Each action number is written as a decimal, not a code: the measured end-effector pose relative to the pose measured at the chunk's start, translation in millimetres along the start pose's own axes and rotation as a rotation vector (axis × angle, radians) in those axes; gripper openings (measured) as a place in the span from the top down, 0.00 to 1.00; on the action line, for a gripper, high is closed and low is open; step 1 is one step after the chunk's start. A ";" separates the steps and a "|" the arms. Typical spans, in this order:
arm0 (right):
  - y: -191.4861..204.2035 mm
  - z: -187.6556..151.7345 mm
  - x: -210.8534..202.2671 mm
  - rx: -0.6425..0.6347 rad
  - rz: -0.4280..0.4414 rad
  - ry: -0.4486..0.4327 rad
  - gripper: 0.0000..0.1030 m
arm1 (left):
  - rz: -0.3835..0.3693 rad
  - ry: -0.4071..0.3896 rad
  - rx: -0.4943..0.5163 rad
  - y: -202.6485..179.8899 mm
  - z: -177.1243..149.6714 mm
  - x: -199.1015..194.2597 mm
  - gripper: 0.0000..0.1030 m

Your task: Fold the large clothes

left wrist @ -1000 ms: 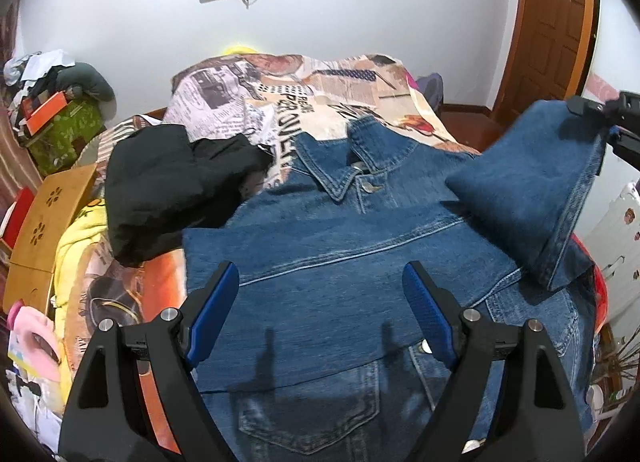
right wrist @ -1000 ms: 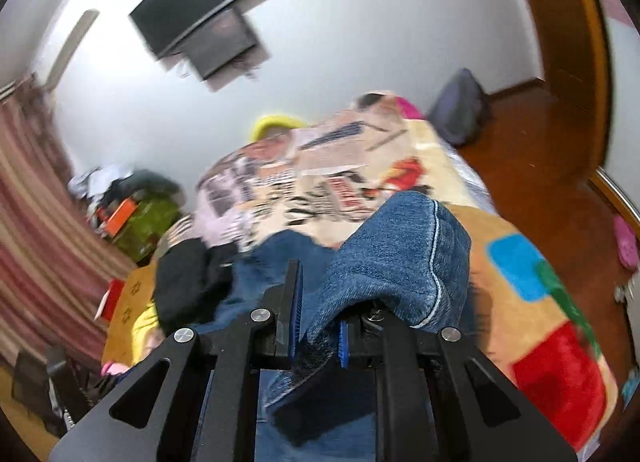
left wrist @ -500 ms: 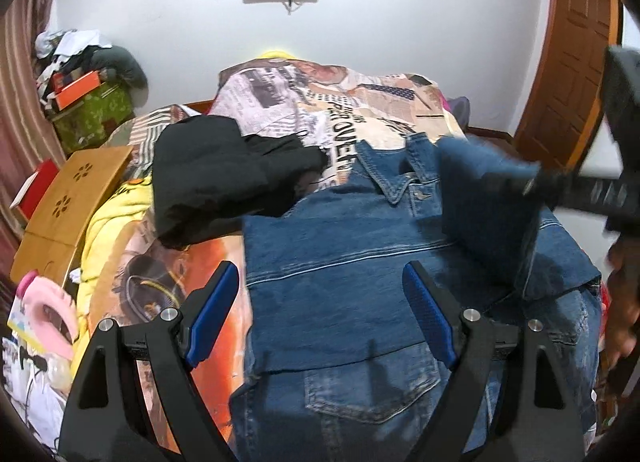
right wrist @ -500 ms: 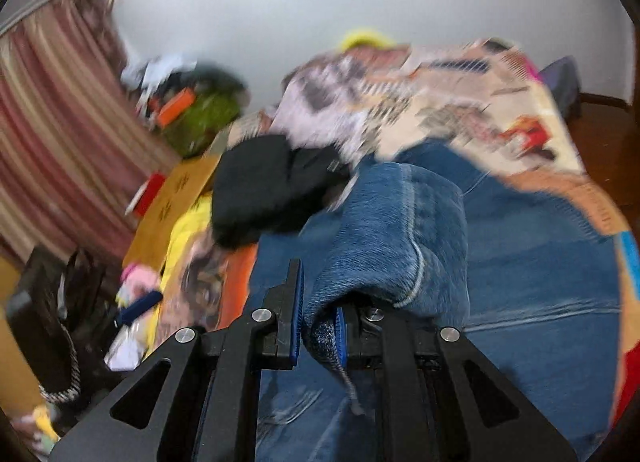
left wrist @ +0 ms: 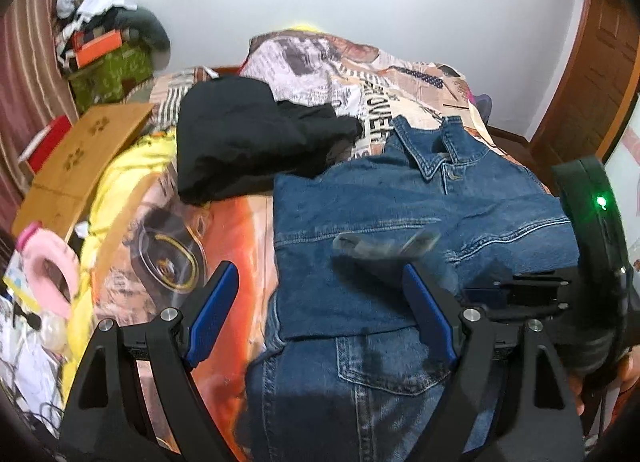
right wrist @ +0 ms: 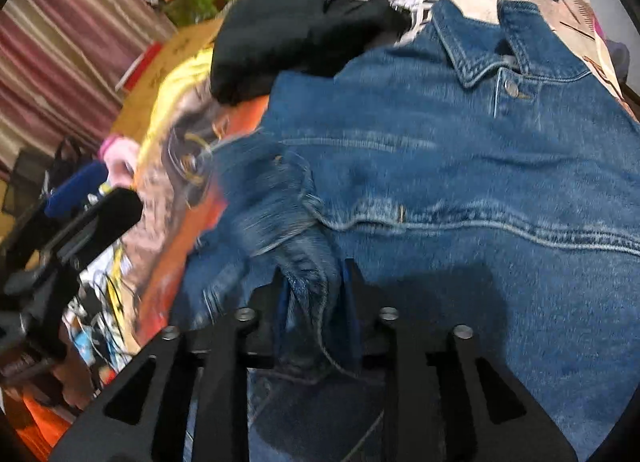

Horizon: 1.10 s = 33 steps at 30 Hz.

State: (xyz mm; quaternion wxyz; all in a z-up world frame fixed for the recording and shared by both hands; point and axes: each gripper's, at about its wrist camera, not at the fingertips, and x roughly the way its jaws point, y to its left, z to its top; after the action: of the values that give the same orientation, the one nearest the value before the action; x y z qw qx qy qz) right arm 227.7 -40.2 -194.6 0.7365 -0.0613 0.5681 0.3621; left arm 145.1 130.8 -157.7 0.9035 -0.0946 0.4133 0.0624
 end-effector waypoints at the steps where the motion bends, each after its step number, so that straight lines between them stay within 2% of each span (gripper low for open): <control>1: 1.3 -0.7 -2.2 -0.005 0.001 0.004 0.70 | -0.008 0.011 -0.012 0.7 -1.0 2.0 0.19; 3: 2.1 -4.6 -8.4 -0.014 0.005 0.002 0.64 | -0.020 0.026 -0.032 1.2 -2.9 4.6 0.19; 6: 1.3 -10.0 -21.7 -0.016 0.006 -0.033 0.63 | -0.032 0.042 -0.055 1.0 -3.6 6.9 0.19; 12: -14.1 -18.7 -68.4 0.017 -0.009 -0.168 0.60 | -0.083 0.088 -0.112 1.7 -4.2 14.1 0.19; 14: -20.6 -19.6 -81.5 0.034 -0.058 -0.229 0.56 | -0.109 0.121 -0.134 1.2 -6.5 21.0 0.19; 18: -41.1 -28.2 -105.5 0.075 -0.207 -0.339 0.49 | -0.172 0.210 -0.211 3.2 -16.8 40.0 0.19; 24: -85.5 -46.6 -133.2 0.159 -0.371 -0.404 0.49 | -0.252 0.311 -0.319 4.3 -35.1 61.7 0.19; 27: -106.9 -58.9 -142.8 0.205 -0.422 -0.407 0.49 | -0.294 0.349 -0.357 1.4 -40.0 69.7 0.21; 30: -128.3 -72.9 -147.0 0.273 -0.424 -0.402 0.49 | -0.267 0.347 -0.346 -3.5 -38.3 71.1 0.23; 33: -148.0 -87.1 -149.5 0.342 -0.412 -0.391 0.49 | -0.217 0.314 -0.304 -9.3 -33.0 65.9 0.38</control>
State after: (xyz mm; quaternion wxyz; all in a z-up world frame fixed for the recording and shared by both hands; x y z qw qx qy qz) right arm 234.1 -261.3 -140.6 0.8890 0.0202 0.4442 0.1098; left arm 165.4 116.7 -227.7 0.8050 -0.2817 0.5221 0.0109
